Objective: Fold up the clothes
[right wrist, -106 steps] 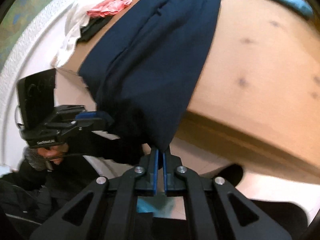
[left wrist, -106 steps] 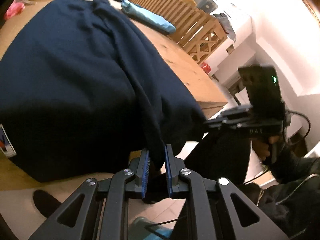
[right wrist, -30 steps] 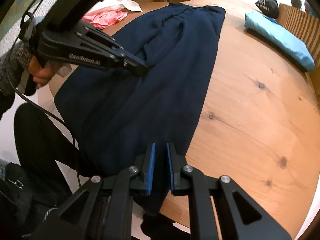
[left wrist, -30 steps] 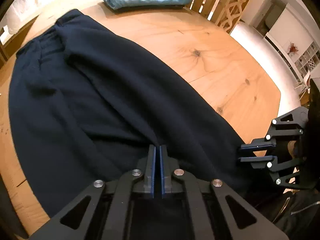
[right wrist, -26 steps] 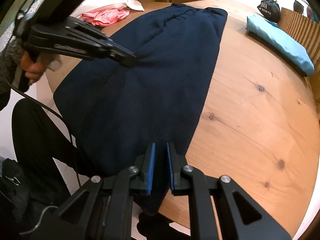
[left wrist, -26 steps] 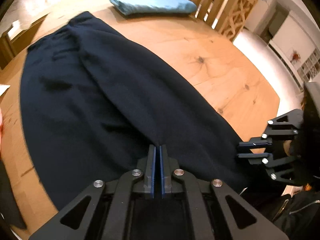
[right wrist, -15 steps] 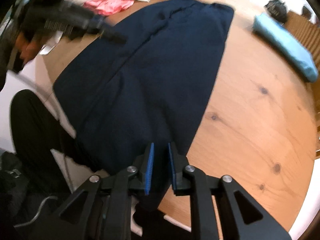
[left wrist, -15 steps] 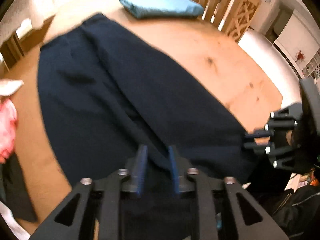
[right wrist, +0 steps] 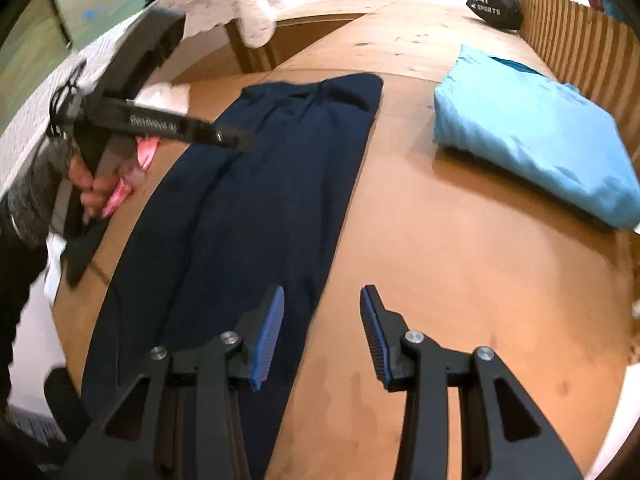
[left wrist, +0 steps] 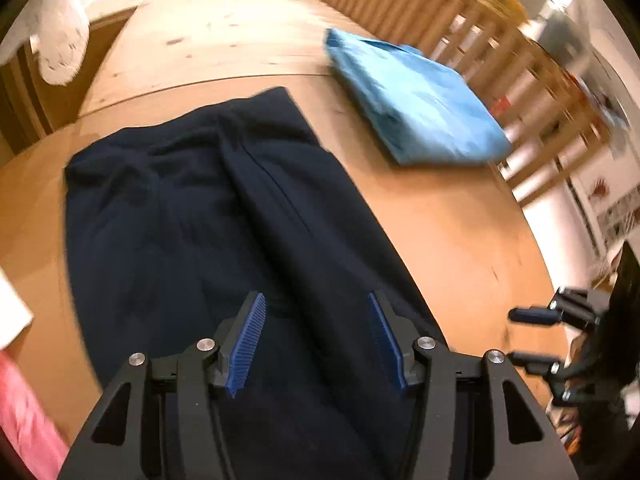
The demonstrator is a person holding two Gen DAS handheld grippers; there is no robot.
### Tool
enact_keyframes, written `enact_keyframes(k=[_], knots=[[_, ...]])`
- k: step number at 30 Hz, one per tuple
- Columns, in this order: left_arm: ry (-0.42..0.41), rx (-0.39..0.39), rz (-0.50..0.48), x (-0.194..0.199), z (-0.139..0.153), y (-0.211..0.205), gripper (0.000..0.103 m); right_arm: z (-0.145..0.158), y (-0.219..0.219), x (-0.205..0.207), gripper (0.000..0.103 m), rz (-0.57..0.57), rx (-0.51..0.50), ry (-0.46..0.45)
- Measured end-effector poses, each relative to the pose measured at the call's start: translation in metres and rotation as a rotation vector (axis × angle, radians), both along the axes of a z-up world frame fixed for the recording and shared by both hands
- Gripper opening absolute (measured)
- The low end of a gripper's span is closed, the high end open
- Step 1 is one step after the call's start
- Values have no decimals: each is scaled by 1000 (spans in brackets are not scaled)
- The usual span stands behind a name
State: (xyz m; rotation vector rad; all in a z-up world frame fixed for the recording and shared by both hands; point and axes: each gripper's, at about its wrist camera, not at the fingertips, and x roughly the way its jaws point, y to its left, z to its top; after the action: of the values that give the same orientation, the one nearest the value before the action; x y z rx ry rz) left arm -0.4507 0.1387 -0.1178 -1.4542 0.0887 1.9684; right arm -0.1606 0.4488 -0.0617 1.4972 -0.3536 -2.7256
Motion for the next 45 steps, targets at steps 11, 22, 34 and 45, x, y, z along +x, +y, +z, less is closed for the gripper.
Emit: enact_keyframes(k=[11, 22, 34, 45], knots=[[-44, 11, -27, -43, -34, 18, 48, -38, 22, -77, 39, -2, -84, -89], [64, -34, -67, -38, -23, 19, 3, -51, 29, -129, 5, 0, -71, -77], [-42, 44, 32, -61, -16, -1, 47, -33, 14, -57, 18, 18, -82, 13], [-10, -17, 50, -86, -29, 6, 36, -30, 1, -101, 19, 95, -38, 0]])
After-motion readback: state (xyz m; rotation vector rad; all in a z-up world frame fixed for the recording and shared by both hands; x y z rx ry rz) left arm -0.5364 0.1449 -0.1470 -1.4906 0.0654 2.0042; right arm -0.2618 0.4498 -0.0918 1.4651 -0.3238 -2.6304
